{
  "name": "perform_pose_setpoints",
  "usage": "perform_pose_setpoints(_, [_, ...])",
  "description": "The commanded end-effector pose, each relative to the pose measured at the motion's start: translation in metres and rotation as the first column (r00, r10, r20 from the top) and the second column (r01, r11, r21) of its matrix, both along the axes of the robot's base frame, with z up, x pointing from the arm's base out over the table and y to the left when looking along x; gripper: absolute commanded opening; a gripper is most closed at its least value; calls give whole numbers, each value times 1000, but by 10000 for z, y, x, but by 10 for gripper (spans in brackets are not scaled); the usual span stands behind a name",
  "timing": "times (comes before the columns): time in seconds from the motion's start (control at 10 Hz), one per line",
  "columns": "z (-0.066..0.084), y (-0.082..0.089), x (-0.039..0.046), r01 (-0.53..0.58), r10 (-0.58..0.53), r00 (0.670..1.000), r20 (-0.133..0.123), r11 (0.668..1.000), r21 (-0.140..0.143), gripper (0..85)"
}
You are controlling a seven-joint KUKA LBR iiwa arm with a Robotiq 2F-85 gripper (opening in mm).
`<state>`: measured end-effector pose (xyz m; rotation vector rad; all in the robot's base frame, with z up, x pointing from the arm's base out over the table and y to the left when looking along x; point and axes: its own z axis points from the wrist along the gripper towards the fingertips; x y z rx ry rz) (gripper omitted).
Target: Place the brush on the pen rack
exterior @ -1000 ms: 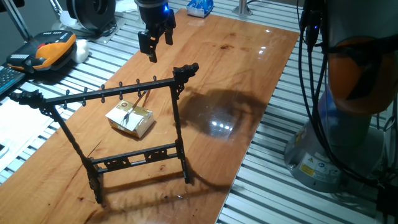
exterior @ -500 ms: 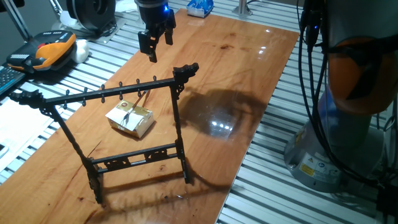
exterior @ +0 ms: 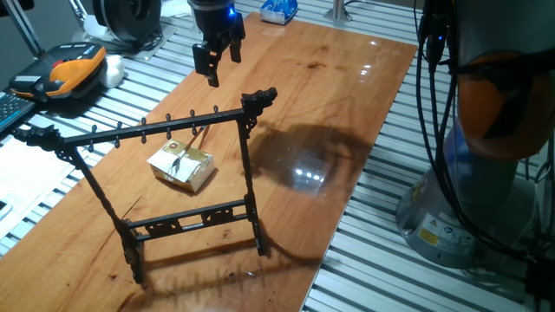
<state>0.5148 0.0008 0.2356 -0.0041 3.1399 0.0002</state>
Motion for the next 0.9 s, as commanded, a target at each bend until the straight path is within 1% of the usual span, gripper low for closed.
perform_pose_setpoints(0.0, [1,0,1,-7,6,1000,-23,999,-38,0])
perform_pose_setpoints(0.8, [12,14,1,-6,5,1000,-26,999,-40,0])
